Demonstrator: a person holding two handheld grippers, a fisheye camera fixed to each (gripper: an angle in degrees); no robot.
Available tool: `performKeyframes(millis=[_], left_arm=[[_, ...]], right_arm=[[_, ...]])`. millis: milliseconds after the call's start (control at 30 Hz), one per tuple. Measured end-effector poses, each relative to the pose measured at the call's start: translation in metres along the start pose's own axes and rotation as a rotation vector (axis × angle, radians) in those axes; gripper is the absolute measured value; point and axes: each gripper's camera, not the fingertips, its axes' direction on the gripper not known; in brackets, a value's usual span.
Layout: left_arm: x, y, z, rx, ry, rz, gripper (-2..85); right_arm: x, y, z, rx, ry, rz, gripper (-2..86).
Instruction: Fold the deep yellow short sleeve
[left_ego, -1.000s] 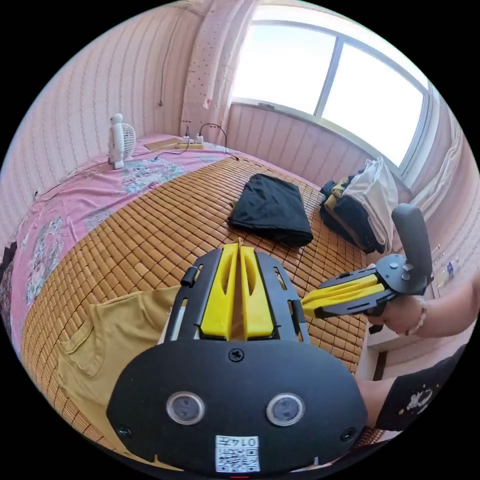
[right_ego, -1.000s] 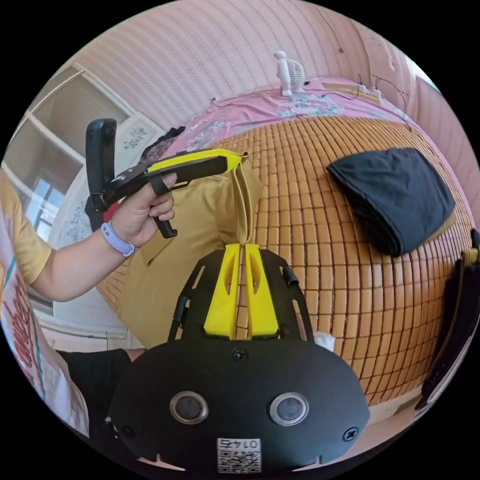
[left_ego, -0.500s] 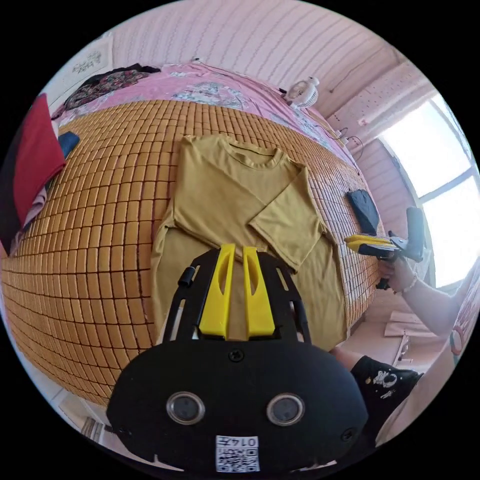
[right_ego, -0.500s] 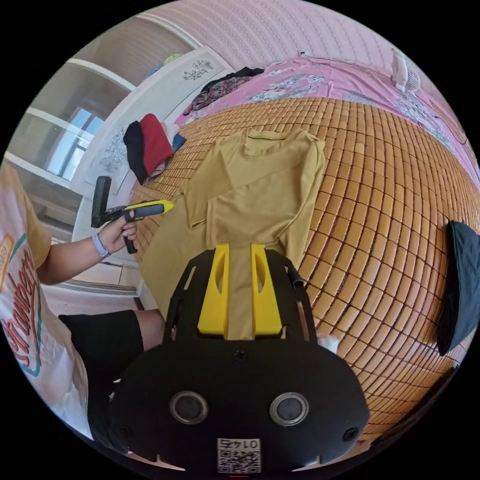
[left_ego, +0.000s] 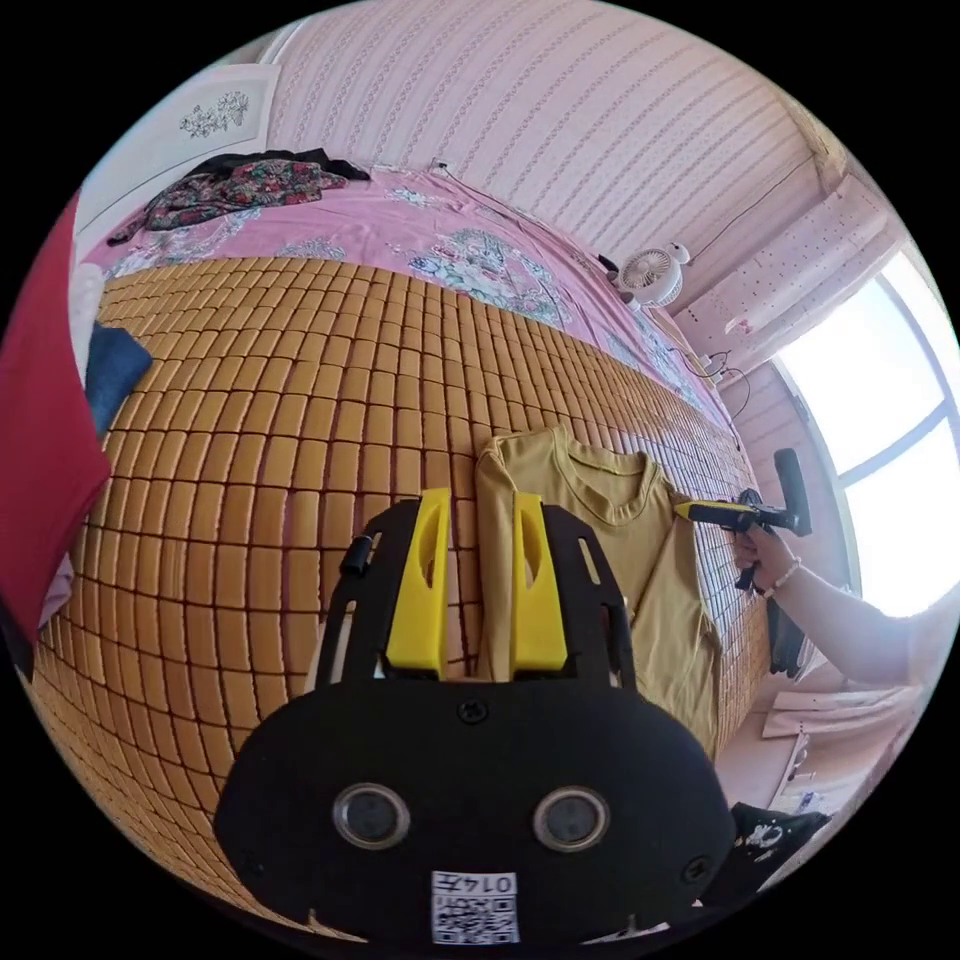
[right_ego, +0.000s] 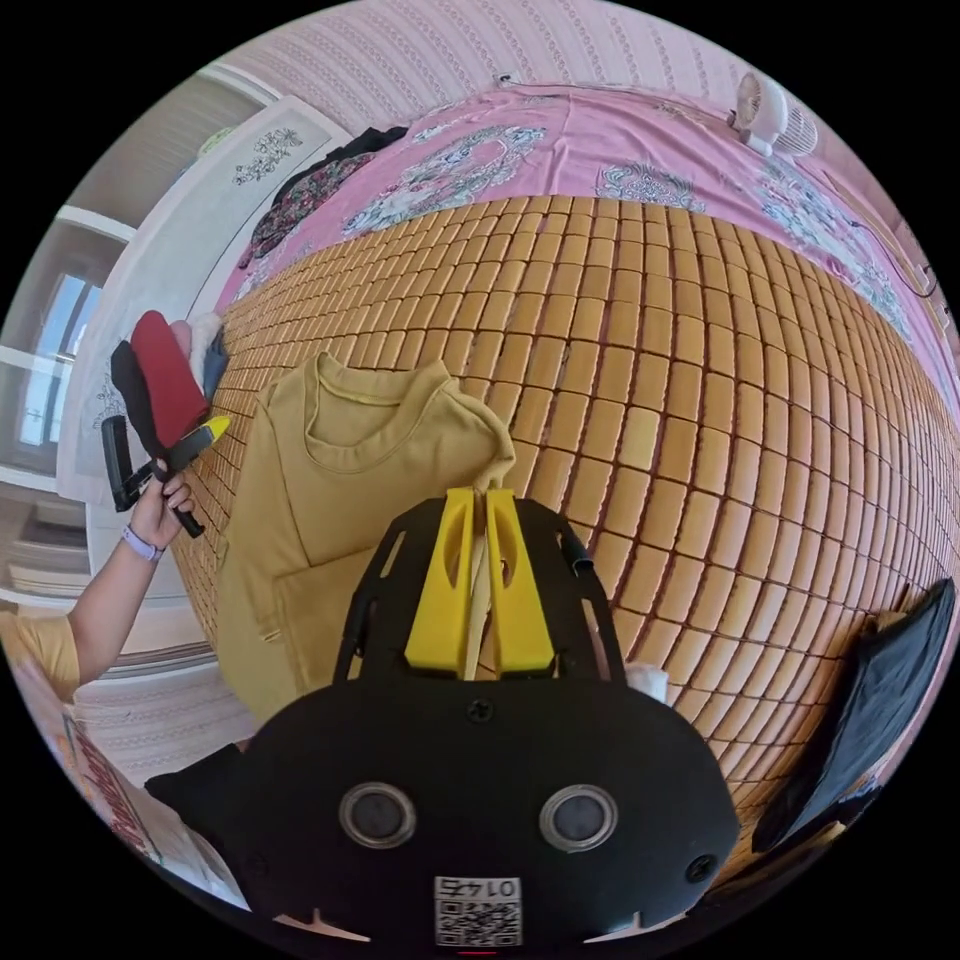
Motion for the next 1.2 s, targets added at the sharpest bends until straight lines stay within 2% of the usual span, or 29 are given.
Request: performKeyframes(millis=[67,233,367,633,800,933,1000,1067,1167,1200], left_arm=[[-0.004,-0.012,0.012,-0.036,0.036,-0.023,8.8],[0.003,-0.03,0.034,-0.107,-0.073,0.023,3.0],[0.005,-0.041,0.032,-0.172,-0.111,0.068,-0.6],[0.033,-0.041,-0.032,0.015,-0.028,0.215,-1.0],[0.052,0.014,-0.105,0.061,0.115,0.343,-0.9],[0.057,0.085,-0.147,0.0,0.167,0.438,-0.5],[0.042,0.144,-0.156,-0.101,0.3,0.326,0.7],[0.025,0.193,-0.149,-0.184,0.35,0.176,2.5],[0.011,0.258,-0.139,-0.271,0.187,0.023,3.6],[0.008,0.273,-0.138,-0.297,0.149,-0.021,3.5]], right_arm=[[0.016,-0.007,-0.006,0.012,-0.056,0.038,0.3],[0.04,-0.017,-0.021,0.071,-0.116,0.124,-0.2],[0.04,-0.031,-0.024,0.06,-0.078,0.08,-0.3],[0.014,-0.022,-0.069,0.177,-0.08,-0.054,-0.3],[-0.019,0.031,-0.112,0.169,-0.143,-0.191,0.1],[-0.048,0.111,-0.12,0.038,-0.248,-0.22,1.5],[-0.057,0.153,-0.101,-0.058,-0.31,-0.189,2.6],[-0.061,0.211,-0.056,-0.211,-0.329,-0.103,4.8],[-0.068,0.265,-0.012,-0.327,-0.107,-0.032,5.8],[-0.071,0.271,-0.009,-0.33,-0.093,-0.03,5.8]])
